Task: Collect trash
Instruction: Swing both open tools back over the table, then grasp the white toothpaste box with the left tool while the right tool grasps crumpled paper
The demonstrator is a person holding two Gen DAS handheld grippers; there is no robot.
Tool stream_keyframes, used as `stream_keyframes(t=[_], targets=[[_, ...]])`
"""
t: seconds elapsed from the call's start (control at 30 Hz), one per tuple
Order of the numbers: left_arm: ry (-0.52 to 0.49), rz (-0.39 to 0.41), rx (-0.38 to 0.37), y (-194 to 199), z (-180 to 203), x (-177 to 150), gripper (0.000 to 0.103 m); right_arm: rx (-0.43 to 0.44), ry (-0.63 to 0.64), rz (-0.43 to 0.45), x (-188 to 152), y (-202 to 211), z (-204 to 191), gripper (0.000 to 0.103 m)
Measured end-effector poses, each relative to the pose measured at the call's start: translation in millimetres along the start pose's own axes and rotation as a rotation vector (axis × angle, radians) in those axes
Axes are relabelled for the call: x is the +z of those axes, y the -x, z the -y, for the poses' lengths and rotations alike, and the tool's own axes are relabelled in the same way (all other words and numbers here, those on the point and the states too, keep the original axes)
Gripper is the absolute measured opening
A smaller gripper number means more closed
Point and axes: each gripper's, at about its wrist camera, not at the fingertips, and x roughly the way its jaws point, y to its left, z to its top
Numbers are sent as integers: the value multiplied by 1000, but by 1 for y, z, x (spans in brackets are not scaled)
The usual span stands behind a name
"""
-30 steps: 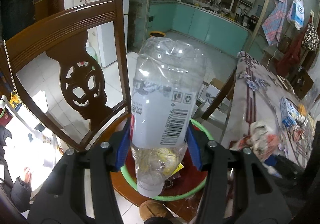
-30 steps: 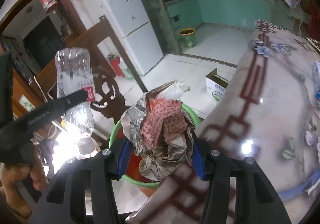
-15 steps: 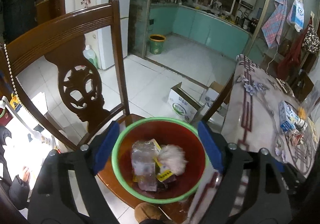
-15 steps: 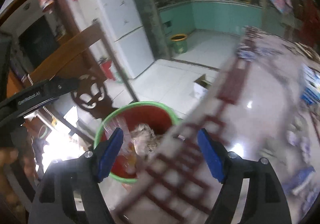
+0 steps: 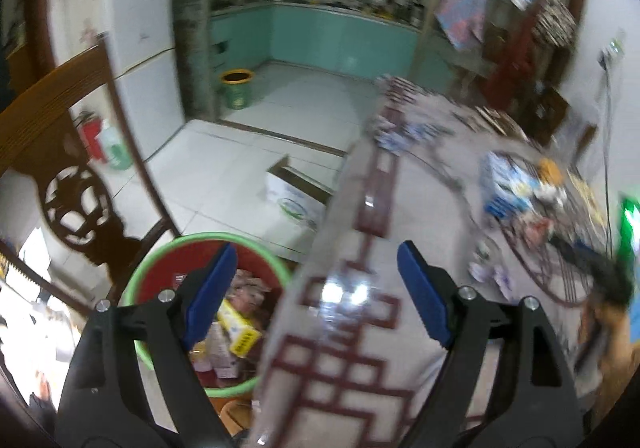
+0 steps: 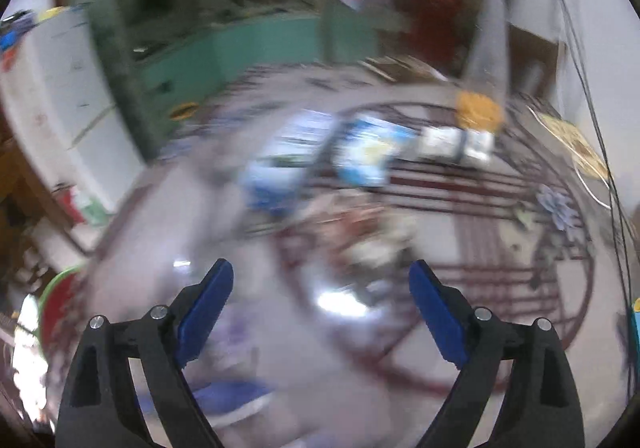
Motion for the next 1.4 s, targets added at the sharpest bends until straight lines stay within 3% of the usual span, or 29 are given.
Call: stream_keyframes(t=[0.13,0.17,0.2,0.23,0.27,0.47,0.6,0.73,0.87,1.0,1.1,1.17,1.4], targets=[[-70,-25,-18,-13,37,-1,80,-8,-39,-81,16,-47,31,86],[-78,-26,-24,-17,45,0,80,12,-45,-123,17,-59,34,66],[-85,-27,-24,-18,49,-1,80,35,-50,-154,17,-66,35,36],[-101,-32,-18,-23,56,-1,80,102,-75,-174,17,-69,41,34],[-115,-36,-11,-26,60,-2,80,110,-99,-165,17,-58,46,31],[-178,-93,-29,-63,110,0,80,265,-131,-109,-12,56,63,30],[-228,-82,-69,-95,170,11,80,310,-203,-43,-29,101,69,31],[-237,-118,-89,-142,231,32,80,296,-225,-66,-32,91,82,31],[-267,-133,-47,-188,279,56,80,374,-280,-126,-35,76,85,32],[-256,-207,-27,-229,304,70,78,412,-279,-124,-34,75,81,34],[-209,-271,-5,-252,304,72,59,418,-280,-143,-38,69,81,34],[-167,-292,-16,-254,298,69,49,407,-274,-147,-40,64,83,34],[-216,-266,-66,-208,277,58,47,383,-269,-130,-41,65,87,34]])
